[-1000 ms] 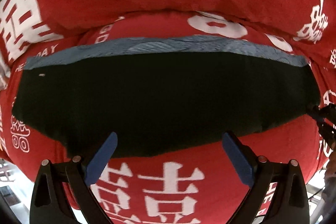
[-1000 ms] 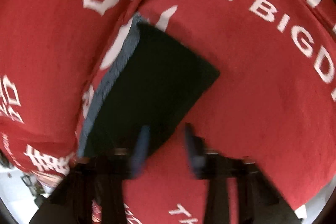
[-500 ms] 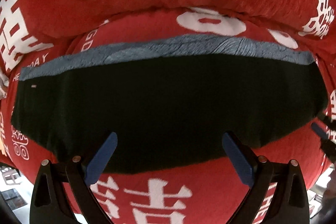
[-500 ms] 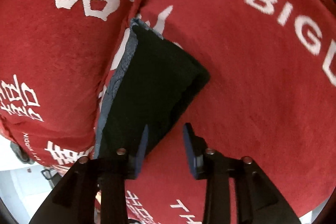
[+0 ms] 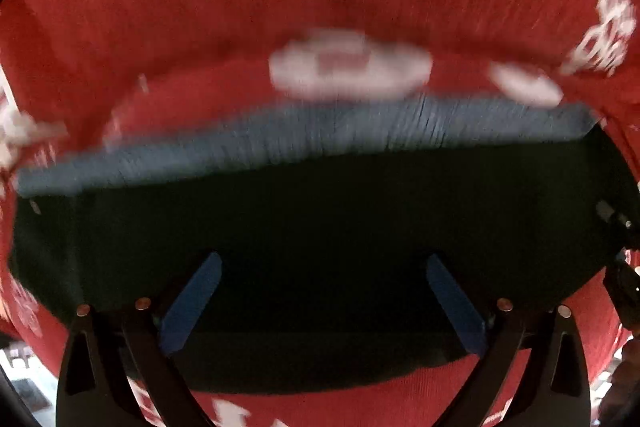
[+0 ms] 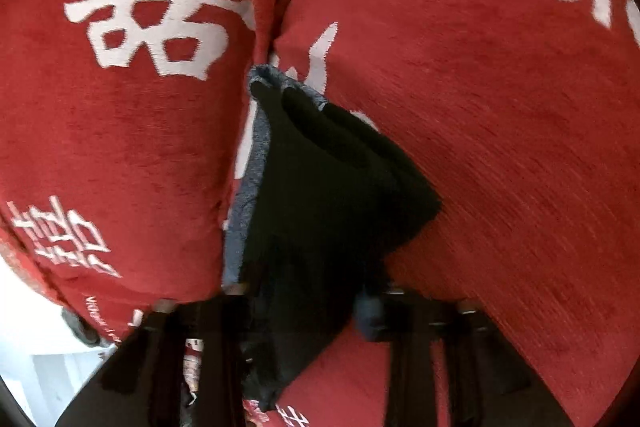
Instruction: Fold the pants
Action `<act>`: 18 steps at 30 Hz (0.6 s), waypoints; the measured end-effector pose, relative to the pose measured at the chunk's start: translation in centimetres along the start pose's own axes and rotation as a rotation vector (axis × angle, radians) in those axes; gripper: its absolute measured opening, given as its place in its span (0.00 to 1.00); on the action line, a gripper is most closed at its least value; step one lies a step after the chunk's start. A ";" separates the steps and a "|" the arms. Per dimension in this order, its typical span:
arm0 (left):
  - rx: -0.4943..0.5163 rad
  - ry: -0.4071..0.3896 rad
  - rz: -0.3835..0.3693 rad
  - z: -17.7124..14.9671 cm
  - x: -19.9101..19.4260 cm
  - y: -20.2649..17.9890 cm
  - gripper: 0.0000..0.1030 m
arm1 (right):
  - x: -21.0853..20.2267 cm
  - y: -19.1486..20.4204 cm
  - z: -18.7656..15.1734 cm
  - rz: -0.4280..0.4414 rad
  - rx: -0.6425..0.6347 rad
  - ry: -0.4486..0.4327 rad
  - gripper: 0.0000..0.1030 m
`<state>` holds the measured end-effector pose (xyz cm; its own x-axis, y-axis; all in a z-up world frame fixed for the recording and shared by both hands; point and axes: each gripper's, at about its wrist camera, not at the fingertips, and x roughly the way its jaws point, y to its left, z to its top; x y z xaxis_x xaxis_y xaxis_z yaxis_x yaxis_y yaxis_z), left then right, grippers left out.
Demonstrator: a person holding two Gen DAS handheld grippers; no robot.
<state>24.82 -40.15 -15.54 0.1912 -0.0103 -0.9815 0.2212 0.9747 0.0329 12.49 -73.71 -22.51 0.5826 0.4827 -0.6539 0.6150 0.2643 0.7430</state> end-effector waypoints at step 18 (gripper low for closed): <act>0.015 -0.063 -0.025 0.6 -1.6 6.2 1.00 | -2.0 18.4 -11.0 -0.138 -0.718 -0.031 0.14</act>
<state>26.49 -34.24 -13.63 0.2449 -0.0487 -0.9683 0.2411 0.9704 0.0122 16.81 -60.56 -5.96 0.5460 0.3845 -0.7444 0.1901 0.8084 0.5570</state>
